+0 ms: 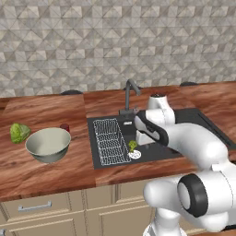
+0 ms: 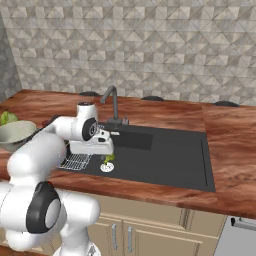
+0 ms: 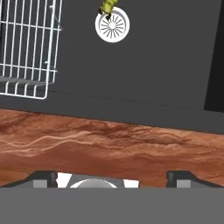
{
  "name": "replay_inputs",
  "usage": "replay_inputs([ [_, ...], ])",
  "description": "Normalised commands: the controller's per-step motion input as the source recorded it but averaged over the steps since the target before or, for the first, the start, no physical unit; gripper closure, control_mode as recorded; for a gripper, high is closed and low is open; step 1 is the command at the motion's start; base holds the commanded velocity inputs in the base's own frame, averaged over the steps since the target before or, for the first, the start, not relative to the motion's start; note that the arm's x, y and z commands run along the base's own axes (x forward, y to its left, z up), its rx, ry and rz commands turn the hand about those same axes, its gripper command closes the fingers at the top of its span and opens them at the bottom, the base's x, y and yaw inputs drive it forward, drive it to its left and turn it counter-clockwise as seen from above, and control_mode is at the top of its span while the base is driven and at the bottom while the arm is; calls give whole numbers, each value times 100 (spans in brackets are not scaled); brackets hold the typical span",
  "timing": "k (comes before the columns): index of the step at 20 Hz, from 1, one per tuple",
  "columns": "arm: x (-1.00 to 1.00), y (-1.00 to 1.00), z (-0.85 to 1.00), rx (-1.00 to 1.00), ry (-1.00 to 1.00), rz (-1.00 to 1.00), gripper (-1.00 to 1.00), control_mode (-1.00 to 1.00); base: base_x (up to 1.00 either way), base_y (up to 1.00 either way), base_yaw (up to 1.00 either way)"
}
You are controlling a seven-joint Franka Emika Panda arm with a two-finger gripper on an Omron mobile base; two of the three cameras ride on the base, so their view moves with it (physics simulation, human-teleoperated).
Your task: Pick the broccoli from the sink and place it in the bowl. Then pick the bowl and place it in the microwave. Then close the microwave door and press the start button.
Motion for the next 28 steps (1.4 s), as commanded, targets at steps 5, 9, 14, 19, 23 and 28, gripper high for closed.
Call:
replay_inputs([
  [5, 58, 0, -24, 7, 12, 0, -100, -100, 0, 0, 0],
  [9, 40, 0, -9, 10, 2, 0, -100, -100, 0, 0, 0],
  [14, 28, -1, -22, 9, 0, 0, -100, -100, 0, 0, 0],
  [19, 12, 0, -52, 11, -3, -1, -100, -100, 0, 0, 0],
  [23, 12, 0, -40, 12, -9, -2, -100, -100, 0, 0, 0],
  [28, 37, 0, -6, 8, -2, -3, -100, -100, 0, 0, 0],
])
